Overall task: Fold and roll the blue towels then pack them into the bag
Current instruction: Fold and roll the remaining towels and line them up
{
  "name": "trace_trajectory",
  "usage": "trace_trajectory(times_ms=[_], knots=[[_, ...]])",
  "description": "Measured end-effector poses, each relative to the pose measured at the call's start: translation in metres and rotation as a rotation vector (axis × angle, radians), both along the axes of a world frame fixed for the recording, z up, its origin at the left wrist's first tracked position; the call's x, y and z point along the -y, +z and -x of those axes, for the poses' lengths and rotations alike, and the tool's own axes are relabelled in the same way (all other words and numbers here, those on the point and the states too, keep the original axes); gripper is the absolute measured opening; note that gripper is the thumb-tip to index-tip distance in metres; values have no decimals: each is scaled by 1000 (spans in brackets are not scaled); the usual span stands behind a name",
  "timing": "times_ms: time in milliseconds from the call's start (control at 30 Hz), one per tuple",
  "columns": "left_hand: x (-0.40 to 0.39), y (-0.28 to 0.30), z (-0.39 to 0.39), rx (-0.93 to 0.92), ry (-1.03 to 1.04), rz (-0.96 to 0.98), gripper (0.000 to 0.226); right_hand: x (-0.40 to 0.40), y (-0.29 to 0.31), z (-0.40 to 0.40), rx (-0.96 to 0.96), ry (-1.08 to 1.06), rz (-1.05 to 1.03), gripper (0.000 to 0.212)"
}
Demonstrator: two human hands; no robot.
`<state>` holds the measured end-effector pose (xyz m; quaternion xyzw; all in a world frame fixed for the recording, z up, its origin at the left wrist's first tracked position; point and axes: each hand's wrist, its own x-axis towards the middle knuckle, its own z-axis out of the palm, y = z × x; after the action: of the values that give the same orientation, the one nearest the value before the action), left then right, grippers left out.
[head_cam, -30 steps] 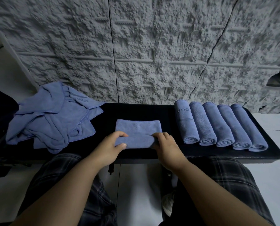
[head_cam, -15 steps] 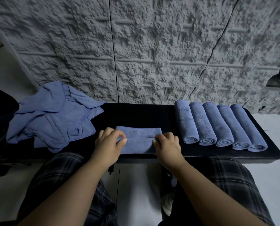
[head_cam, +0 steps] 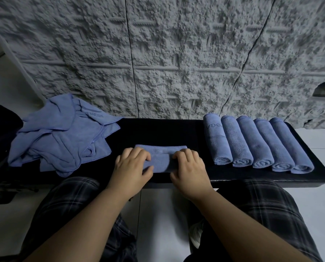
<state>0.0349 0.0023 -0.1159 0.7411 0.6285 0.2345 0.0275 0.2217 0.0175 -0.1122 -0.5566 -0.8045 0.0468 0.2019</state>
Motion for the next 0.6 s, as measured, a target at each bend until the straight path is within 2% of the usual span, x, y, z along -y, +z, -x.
trace_trajectory(times_ms=[267, 467, 600], knots=[[-1, -1, 5, 169, -8, 230, 45, -11, -7, -12, -38, 89, 155, 53], [-4, 1, 13, 255, -29, 312, 37, -14, 2, -19, -80, 108, 274, 47], [-4, 2, 17, 346, -52, 420, 30, -18, 9, -27, -181, 120, 449, 44]])
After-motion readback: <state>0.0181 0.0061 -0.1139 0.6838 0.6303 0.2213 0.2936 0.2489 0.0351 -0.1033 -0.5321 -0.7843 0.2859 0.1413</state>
